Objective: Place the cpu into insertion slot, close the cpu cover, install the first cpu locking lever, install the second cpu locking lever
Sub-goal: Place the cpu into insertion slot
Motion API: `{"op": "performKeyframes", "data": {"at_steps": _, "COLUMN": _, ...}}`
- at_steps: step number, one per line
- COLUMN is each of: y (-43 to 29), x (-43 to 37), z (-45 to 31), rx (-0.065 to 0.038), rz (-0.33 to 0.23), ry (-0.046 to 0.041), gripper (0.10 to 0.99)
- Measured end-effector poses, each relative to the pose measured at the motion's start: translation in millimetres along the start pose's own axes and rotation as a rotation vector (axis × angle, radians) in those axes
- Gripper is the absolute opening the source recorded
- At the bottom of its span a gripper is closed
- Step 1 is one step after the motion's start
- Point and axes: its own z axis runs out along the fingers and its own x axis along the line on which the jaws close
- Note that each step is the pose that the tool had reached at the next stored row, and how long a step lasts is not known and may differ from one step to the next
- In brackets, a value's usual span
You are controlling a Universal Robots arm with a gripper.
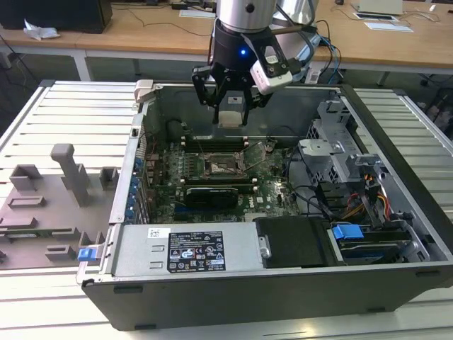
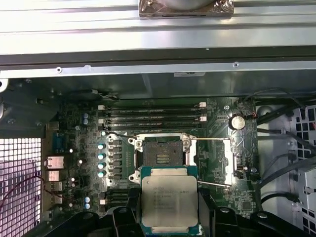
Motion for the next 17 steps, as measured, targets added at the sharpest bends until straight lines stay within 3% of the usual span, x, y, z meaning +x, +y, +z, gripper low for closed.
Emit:
{"op": "performKeyframes", "data": {"at_steps": 11, "y": -0.5, "x": -0.1, "z": 5.6, "rx": 0.000, "rz": 0.000, "ry": 0.0000, "gripper": 0.541}}
{"op": "performKeyframes", "data": {"at_steps": 17, "y": -1.0, "x": -0.2, "z": 12.6, "rx": 0.000, "rz": 0.000, "ry": -0.0001, "gripper": 0.541}}
